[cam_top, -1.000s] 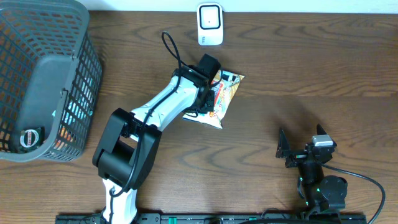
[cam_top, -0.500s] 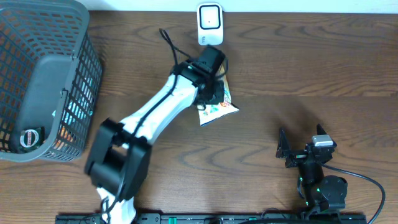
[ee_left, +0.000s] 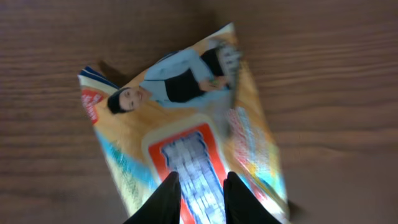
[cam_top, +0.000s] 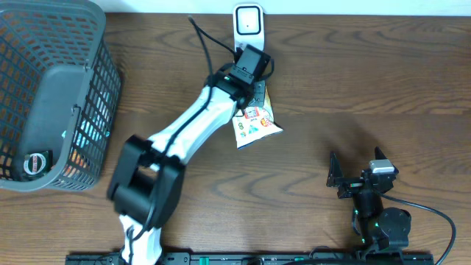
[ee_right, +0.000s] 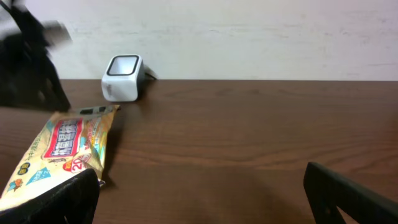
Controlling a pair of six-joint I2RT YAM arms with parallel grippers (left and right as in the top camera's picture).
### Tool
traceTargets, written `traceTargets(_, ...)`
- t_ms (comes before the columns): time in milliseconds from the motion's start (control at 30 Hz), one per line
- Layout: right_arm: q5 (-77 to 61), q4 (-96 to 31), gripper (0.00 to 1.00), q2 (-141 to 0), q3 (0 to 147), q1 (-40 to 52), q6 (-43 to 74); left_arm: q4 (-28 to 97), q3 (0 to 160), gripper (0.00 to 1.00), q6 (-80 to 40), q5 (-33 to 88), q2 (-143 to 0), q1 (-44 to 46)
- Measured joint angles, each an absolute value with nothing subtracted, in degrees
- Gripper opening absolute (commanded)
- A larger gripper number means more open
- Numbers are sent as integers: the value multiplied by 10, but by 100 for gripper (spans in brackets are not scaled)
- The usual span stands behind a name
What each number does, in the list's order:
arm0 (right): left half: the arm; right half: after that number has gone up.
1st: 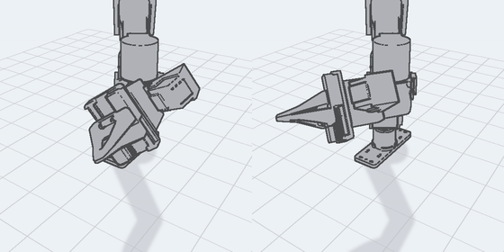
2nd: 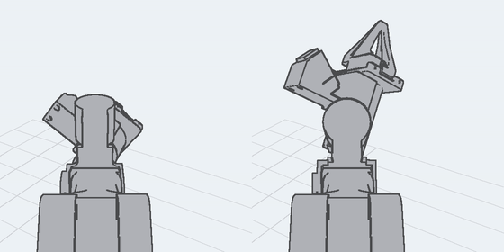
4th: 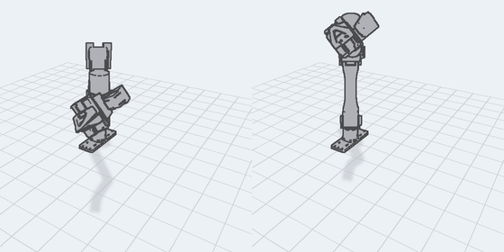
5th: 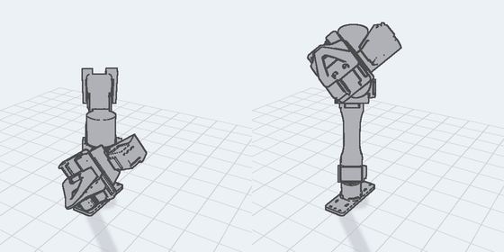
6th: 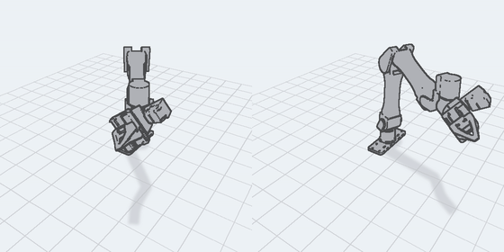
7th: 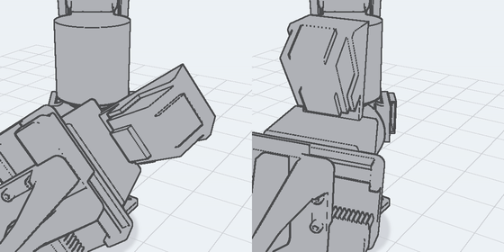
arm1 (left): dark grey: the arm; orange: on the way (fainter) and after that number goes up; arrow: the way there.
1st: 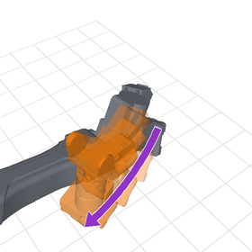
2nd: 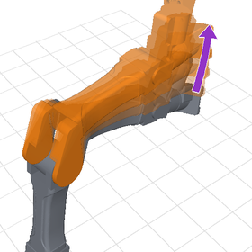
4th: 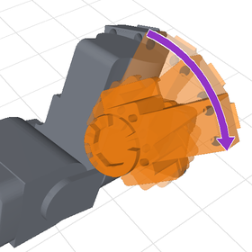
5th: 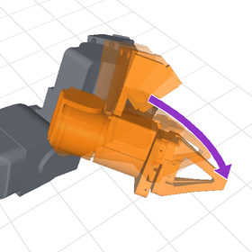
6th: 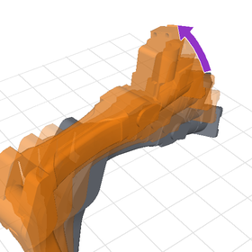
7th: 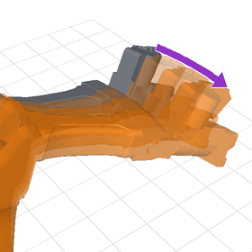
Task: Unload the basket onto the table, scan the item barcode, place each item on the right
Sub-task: 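Regrasp the snack bag and hold it under the white scanner, then release the snack bag on the table and withdraw left gripper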
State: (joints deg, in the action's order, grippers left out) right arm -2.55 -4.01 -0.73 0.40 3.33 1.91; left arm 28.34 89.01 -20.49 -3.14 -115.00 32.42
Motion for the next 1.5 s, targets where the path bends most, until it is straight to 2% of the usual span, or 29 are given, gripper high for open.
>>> traceTargets(167,-25,-40,99,-7,4,33,19,251,890,33,-195,-63,-1224,322)
traceTargets(333,-25,-40,99,-7,4,33,19,251,890,39,-192,-69,-1225,321)
traceTargets(400,-25,-40,99,-7,4,33,19,254,890,47,-190,-71,-1218,320)
traceTargets(633,-25,-40,99,-7,4,33,19,328,890,48,-185,-42,-1091,318)
traceTargets(767,-25,-40,99,-7,4,33,19,392,895,53,-199,3,-1035,319)
traceTargets(967,-25,-40,99,-8,4,33,19,411,870,54,-223,60,-1087,336)
traceTargets(1233,-25,-40,99,-8,4,33,19,400,858,54,-227,73,-1185,372)
traceTargets(1500,-25,-40,99,-7,4,33,19,440,860,54,-227,69,-1180,364)
